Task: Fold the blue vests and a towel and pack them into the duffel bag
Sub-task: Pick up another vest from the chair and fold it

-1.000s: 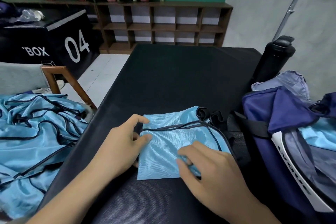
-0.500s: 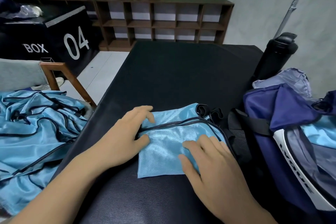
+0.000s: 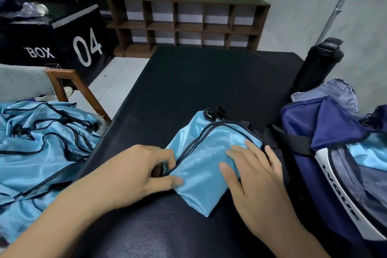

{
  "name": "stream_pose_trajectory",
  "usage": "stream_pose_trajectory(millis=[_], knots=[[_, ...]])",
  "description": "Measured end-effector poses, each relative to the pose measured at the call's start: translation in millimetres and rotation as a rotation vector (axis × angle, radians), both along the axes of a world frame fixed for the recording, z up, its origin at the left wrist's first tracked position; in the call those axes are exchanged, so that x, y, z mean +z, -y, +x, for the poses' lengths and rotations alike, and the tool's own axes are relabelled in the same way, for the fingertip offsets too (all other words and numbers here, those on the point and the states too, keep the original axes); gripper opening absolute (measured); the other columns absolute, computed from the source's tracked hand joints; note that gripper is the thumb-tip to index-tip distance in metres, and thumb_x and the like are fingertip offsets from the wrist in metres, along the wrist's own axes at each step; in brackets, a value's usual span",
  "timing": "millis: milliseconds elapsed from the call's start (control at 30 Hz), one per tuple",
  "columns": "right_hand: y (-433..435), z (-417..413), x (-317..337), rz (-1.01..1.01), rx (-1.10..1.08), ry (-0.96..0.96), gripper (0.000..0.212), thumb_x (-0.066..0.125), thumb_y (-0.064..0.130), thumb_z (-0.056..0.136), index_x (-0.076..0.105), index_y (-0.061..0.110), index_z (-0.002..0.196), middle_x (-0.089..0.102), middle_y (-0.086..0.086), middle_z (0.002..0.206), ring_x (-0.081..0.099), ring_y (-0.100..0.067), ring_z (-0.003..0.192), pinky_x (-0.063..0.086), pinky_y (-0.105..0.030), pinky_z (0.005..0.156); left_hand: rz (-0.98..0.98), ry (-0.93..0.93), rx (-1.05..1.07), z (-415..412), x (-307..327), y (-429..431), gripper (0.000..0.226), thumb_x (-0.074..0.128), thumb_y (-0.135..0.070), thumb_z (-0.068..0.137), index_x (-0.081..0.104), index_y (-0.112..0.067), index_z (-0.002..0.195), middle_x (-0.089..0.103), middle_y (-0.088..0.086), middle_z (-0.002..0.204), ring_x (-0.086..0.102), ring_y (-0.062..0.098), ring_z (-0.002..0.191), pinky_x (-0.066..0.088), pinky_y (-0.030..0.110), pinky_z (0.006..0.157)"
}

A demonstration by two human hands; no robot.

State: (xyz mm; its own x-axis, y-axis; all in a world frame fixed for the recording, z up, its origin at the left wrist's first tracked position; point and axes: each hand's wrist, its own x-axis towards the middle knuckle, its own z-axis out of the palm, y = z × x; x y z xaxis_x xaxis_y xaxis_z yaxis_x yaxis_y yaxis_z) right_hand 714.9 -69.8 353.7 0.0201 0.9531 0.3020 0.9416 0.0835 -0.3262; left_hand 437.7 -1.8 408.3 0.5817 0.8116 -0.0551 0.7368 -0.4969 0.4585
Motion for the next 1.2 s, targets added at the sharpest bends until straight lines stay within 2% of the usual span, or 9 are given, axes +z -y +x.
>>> stream_pose_trajectory(millis=[100, 200, 367, 500, 667, 867, 933, 1067, 1200], knots=[[-2, 1, 1, -0.03, -0.013, -0.064, 0.058, 0.023, 0.063, 0.109, 0.064, 0.031, 0.137, 0.055, 0.018, 0.152, 0.026, -0.004, 0.157, 0.004, -0.039, 0.133, -0.073, -0.056, 0.002, 6, 9, 14, 0.044, 0.069, -0.08, 0.083, 0.064, -0.038, 0.092, 0.069, -0.013, 0.079, 0.065, 0.01, 0.07, 0.053, 0.032, 0.064], [-3, 0, 1, -0.072, -0.008, -0.079, 0.063, 0.02, 0.067, 0.107, 0.059, 0.033, 0.142, 0.048, 0.019, 0.159, 0.017, 0.0, 0.159, 0.0, -0.036, 0.132, 0.054, -0.132, 0.068, 7, 8, 15, 0.042, 0.067, -0.076, 0.084, 0.063, -0.035, 0.084, 0.067, -0.024, 0.078, 0.064, 0.004, 0.07, 0.051, 0.028, 0.062], [-5, 3, 0, -0.17, 0.042, -0.057, 0.062, 0.026, 0.069, 0.101, 0.043, 0.039, 0.153, 0.026, 0.027, 0.168, -0.004, 0.01, 0.158, -0.002, -0.033, 0.132, 0.242, 0.012, 0.073, 7, -8, 1, 0.035, 0.073, -0.069, 0.082, 0.054, -0.044, 0.096, 0.05, -0.022, 0.105, 0.057, 0.003, 0.091, 0.052, 0.03, 0.07], [-6, 4, 0, -0.166, 0.082, -0.079, 0.058, 0.029, 0.066, 0.106, 0.037, 0.04, 0.157, 0.02, 0.029, 0.17, -0.008, 0.011, 0.157, -0.003, -0.032, 0.132, 0.229, 0.051, -0.094, 17, -10, 4, 0.034, 0.08, -0.03, 0.088, 0.061, -0.049, 0.109, 0.045, -0.025, 0.123, 0.051, 0.008, 0.114, 0.05, 0.029, 0.087], [-2, 5, -2, -0.027, 0.14, -0.147, 0.043, 0.048, 0.052, 0.103, 0.058, 0.035, 0.141, 0.044, 0.02, 0.157, 0.025, -0.002, 0.156, 0.016, -0.034, 0.127, 0.237, 0.047, -0.219, 26, -5, 15, 0.02, 0.072, -0.035, 0.086, 0.067, -0.046, 0.103, 0.053, -0.025, 0.115, 0.053, 0.006, 0.104, 0.047, 0.031, 0.09], [8, -5, 9, 0.096, 0.369, -0.227, 0.015, 0.066, 0.024, 0.103, 0.071, 0.028, 0.117, 0.058, 0.019, 0.131, 0.055, -0.007, 0.128, 0.036, -0.027, 0.109, 0.172, -0.024, -0.249, 28, -6, 21, 0.036, 0.072, -0.049, 0.074, 0.06, -0.048, 0.109, 0.051, -0.028, 0.113, 0.052, 0.003, 0.11, 0.044, 0.028, 0.1], [11, -9, 10, 0.092, 0.435, -0.235, 0.013, 0.067, 0.033, 0.104, 0.071, 0.027, 0.115, 0.058, 0.02, 0.125, 0.057, -0.007, 0.121, 0.041, -0.031, 0.104, 0.2, -0.034, -0.24, 28, -9, 20, 0.032, 0.069, -0.046, 0.075, 0.06, -0.047, 0.106, 0.051, -0.027, 0.109, 0.052, 0.002, 0.105, 0.045, 0.028, 0.096], [18, -12, 7, -0.028, 0.493, -0.122, 0.052, 0.067, 0.073, 0.09, 0.067, 0.035, 0.126, 0.052, 0.025, 0.128, 0.052, -0.001, 0.123, 0.039, -0.029, 0.105, 0.23, 0.002, -0.227, 30, -13, 16, 0.017, 0.068, -0.043, 0.082, 0.063, -0.043, 0.099, 0.054, -0.024, 0.103, 0.053, 0.002, 0.099, 0.045, 0.027, 0.091], [20, -12, 3, -0.036, 0.455, -0.082, 0.061, 0.071, 0.069, 0.085, 0.062, 0.033, 0.134, 0.051, 0.023, 0.133, 0.051, -0.002, 0.126, 0.039, -0.027, 0.106, 0.243, 0.054, -0.213, 34, -14, 14, 0.009, 0.066, -0.036, 0.088, 0.06, -0.037, 0.095, 0.059, -0.02, 0.103, 0.056, 0.003, 0.102, 0.045, 0.033, 0.09]])
